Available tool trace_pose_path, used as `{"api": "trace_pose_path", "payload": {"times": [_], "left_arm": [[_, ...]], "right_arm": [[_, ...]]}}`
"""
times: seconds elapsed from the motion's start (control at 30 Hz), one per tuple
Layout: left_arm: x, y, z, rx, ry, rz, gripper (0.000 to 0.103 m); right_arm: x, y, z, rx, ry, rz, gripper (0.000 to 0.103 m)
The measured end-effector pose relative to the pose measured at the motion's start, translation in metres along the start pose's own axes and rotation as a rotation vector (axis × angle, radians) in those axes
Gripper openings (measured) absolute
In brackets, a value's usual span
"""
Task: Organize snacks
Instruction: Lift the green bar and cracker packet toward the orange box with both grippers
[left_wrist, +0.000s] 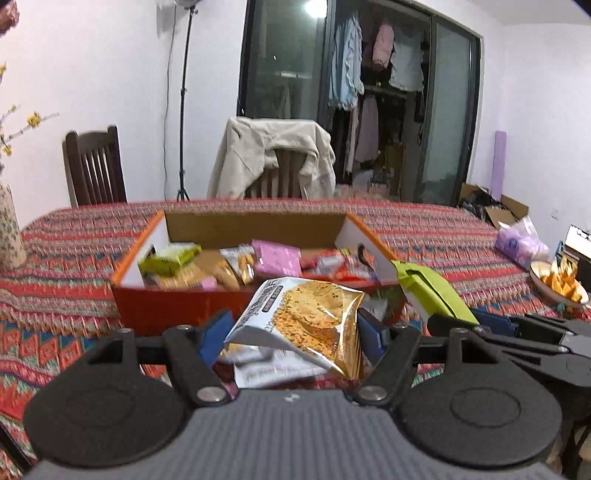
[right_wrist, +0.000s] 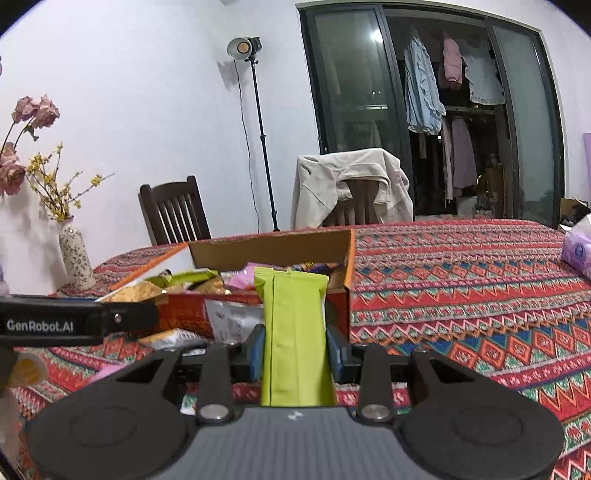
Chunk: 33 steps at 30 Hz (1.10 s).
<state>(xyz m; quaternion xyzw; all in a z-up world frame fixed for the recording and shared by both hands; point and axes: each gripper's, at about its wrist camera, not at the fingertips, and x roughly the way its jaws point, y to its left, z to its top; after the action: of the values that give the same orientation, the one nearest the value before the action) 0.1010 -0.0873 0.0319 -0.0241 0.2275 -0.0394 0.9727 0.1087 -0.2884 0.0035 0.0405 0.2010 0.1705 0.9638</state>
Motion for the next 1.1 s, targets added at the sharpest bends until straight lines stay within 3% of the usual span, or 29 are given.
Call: {"api": "trace_pose_path", "payload": {"times": [0.3,0.6,1.0,1.1], "left_arm": [[0.009,0.015,0.04,-0.031,-0.085,0.041,0.072],[0.039,0.037,0.073,-0.08,-0.126,0.099,0.072],[0.108,0.068,0.08,-0.124,-0.148,0.181,0.072],[0.126,0.081,0.076,-0.145,-0.11,0.181,0.072]], "right_arm": [[0.017,0.011,0.043,0.008,-0.057,0.021,0.034],[0.056,0.018,0.078,-0.004,-0.057,0.0,0.034],[0.13,0.026,0.097,0.013,-0.026,-0.032,0.034],[0.149,0.024,0.095,0.023,-0.02,-0.043,0.033]]}}
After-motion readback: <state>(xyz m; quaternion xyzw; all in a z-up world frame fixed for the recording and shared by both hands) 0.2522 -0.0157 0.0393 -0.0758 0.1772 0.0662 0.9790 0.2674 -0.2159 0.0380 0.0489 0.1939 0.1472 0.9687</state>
